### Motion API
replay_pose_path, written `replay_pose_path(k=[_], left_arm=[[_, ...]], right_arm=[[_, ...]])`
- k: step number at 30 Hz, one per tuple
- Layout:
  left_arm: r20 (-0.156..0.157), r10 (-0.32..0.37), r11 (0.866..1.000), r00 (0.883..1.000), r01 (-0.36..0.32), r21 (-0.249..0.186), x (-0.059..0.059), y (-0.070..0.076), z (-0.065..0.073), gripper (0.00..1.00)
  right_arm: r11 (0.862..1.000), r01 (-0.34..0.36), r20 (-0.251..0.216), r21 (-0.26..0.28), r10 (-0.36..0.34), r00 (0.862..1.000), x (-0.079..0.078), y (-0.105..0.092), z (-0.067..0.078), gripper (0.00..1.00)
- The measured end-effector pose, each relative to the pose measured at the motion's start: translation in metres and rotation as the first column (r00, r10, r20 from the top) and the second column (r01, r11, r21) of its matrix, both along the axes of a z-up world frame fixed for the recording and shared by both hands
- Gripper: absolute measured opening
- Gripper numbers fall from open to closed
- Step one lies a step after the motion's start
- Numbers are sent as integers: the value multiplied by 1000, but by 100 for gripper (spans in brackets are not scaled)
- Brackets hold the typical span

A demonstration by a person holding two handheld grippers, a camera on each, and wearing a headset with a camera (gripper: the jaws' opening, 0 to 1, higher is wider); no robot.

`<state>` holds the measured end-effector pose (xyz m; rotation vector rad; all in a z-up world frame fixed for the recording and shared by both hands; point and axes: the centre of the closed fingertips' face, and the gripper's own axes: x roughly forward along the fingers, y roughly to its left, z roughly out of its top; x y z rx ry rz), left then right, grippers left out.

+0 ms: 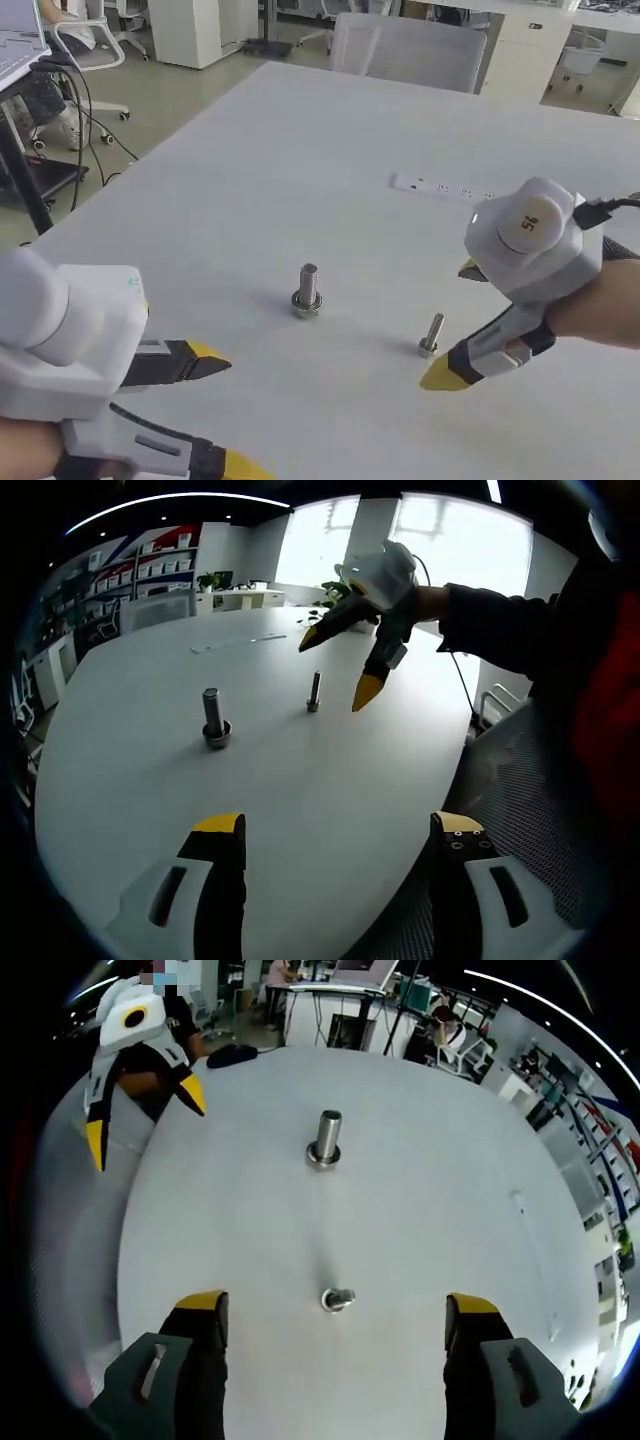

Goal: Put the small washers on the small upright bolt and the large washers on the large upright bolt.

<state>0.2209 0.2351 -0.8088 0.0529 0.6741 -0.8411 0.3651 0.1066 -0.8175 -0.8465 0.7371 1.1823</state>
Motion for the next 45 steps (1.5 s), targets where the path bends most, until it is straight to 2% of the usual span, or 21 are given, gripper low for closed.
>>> replay_pose_path(k=[7, 15, 25, 32, 38, 42, 45], left_arm=[[2, -8, 1000, 1000, 8, -2, -1, -2, 1, 75], [7, -9, 1000, 1000, 9, -6, -2, -2, 1, 75], [14, -3, 1000, 1000, 4, -14, -1, -1, 3, 75], [22, 8, 1000, 1000, -8, -27, 0, 0, 7, 75], [28, 10, 999, 1000, -10, -30, 0, 1, 9, 75], [35, 16, 999, 999, -15, -37, 1, 2, 11, 75], [39, 19, 999, 999, -18, -41, 1, 2, 12, 75]], right_arm=[[999, 23, 18, 39, -24, 1000, -13, -3, 8, 92], [993, 72, 17, 93, -74, 997, -30, -11, 12, 92], [976, 142, 20, 168, -147, 989, -55, -23, 20, 91], [962, 170, 17, 212, -177, 984, -76, -22, 22, 91], [949, 195, 4, 247, -202, 979, -91, -21, 20, 91], [922, 239, -3, 305, -250, 968, -95, -19, 24, 91], [908, 254, 17, 333, -276, 961, -97, -17, 29, 91]])
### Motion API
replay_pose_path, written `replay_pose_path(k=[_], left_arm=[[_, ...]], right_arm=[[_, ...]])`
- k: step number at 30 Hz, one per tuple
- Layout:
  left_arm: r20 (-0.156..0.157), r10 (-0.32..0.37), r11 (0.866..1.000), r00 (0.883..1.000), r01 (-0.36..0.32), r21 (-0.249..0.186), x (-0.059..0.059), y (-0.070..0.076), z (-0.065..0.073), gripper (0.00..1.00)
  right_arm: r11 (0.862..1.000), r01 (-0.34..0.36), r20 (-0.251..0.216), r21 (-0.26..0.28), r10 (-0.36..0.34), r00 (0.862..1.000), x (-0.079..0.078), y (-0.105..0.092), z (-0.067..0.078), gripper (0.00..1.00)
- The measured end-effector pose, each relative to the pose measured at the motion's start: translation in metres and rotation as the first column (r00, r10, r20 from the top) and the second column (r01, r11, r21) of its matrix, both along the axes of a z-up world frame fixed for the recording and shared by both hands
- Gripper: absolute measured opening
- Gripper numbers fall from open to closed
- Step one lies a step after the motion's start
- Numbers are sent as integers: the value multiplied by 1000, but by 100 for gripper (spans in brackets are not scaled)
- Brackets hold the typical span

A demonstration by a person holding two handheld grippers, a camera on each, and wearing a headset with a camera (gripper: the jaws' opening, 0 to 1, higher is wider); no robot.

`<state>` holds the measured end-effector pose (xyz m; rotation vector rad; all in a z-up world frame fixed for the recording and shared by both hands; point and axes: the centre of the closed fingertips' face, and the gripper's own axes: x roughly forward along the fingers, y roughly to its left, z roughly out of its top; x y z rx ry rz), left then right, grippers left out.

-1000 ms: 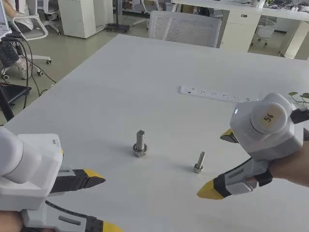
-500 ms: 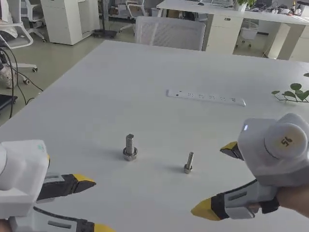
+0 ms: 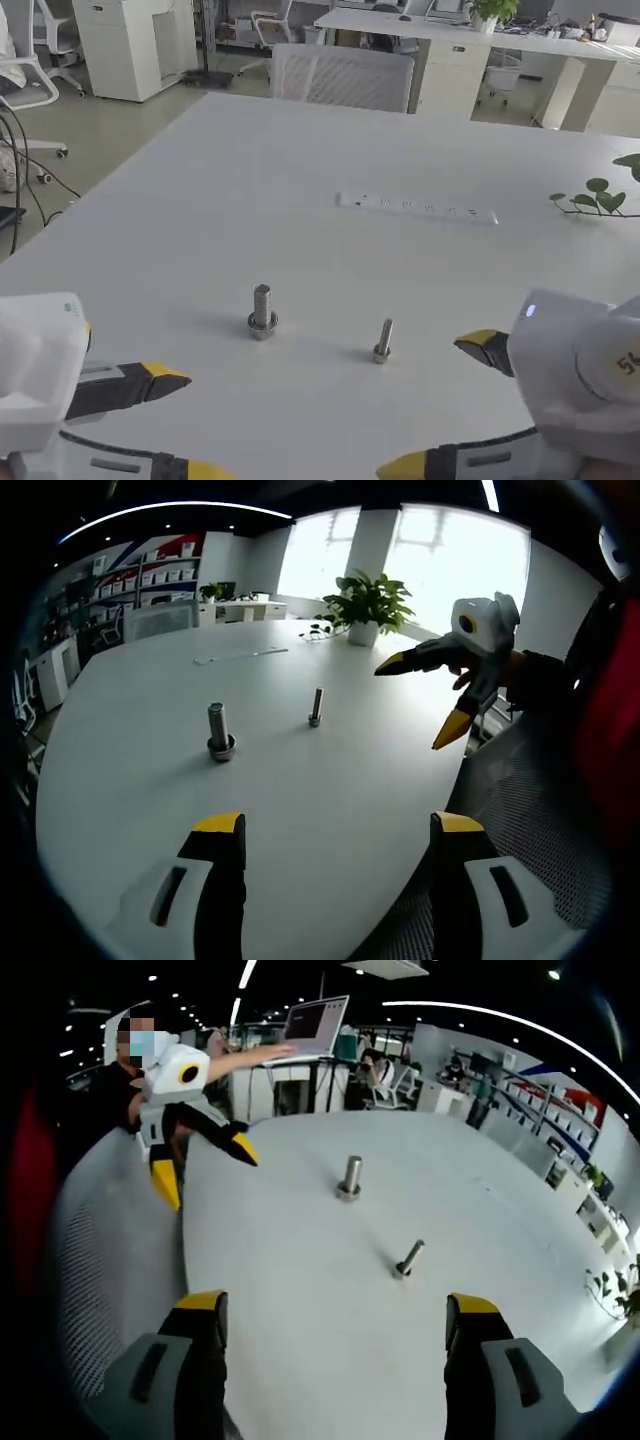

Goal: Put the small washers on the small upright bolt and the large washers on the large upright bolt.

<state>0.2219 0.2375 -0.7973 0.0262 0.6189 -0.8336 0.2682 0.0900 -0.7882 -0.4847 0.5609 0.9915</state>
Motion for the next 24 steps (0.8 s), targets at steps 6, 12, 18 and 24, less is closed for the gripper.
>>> replay_pose_path(k=[6, 12, 18, 24], left_arm=[[7, 5, 1000, 1000, -5, -8, 0, 1, 1, 75], [11, 3, 1000, 1000, -3, -9, -2, 1, 2, 75], [11, 0, 1000, 1000, 0, -9, -2, 1, 1, 75], [11, -1, 1000, 1000, 1, -10, -3, 2, 1, 75]], right_arm=[[999, 31, 0, 42, -31, 1000, -9, 4, -2, 91], [997, 61, -22, 52, -60, 998, -7, -1, -11, 91], [996, 69, -18, 49, -68, 998, -6, -2, -13, 91], [996, 69, -15, 52, -69, 998, -7, -1, -13, 91]])
